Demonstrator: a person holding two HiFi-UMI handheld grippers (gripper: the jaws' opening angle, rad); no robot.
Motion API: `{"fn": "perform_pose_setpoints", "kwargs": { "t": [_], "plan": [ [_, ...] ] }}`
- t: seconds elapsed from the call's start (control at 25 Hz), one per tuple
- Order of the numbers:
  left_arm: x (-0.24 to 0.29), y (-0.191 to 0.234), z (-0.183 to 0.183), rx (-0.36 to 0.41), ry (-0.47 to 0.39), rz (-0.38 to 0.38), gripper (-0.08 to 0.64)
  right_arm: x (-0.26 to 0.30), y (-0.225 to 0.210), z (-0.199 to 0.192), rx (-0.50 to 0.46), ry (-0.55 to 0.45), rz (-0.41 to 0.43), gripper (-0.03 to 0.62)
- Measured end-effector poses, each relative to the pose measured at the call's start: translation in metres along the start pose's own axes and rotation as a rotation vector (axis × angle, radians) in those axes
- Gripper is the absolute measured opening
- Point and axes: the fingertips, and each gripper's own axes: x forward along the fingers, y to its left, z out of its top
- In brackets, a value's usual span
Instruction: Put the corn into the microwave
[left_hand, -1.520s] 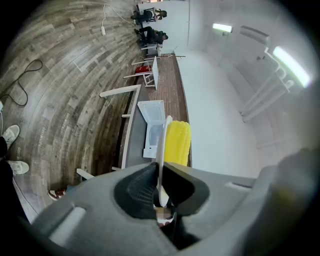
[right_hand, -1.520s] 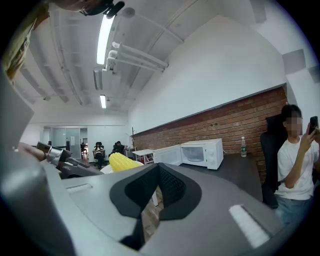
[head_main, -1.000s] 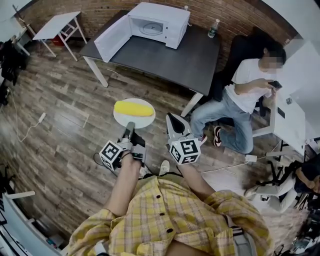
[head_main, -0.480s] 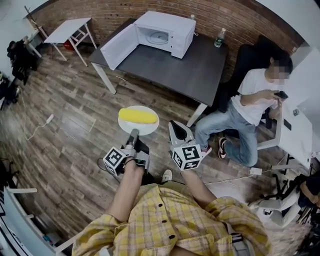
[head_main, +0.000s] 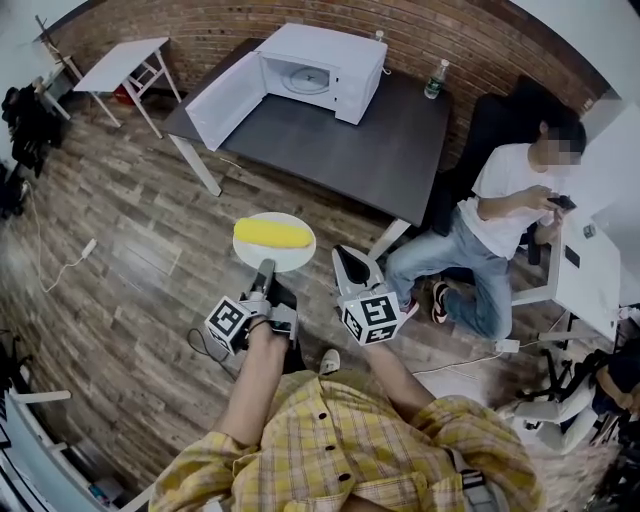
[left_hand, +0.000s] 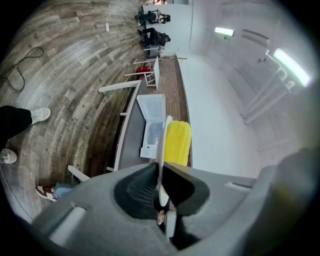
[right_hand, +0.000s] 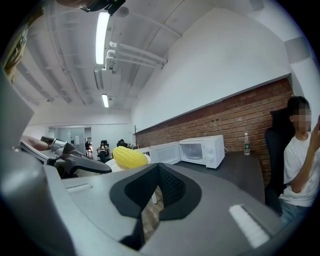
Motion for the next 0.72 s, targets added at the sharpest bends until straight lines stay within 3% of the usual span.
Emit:
{"fn": "perform_pose_setpoints", "kwargs": {
  "t": [0.72],
  "plan": [
    [0.184, -0.035, 0.103, 0.028, 0.146, 0.006, 0.022, 0.191, -0.058, 0.058, 0.023, -0.055, -0.131, 0.005]
  ]
}}
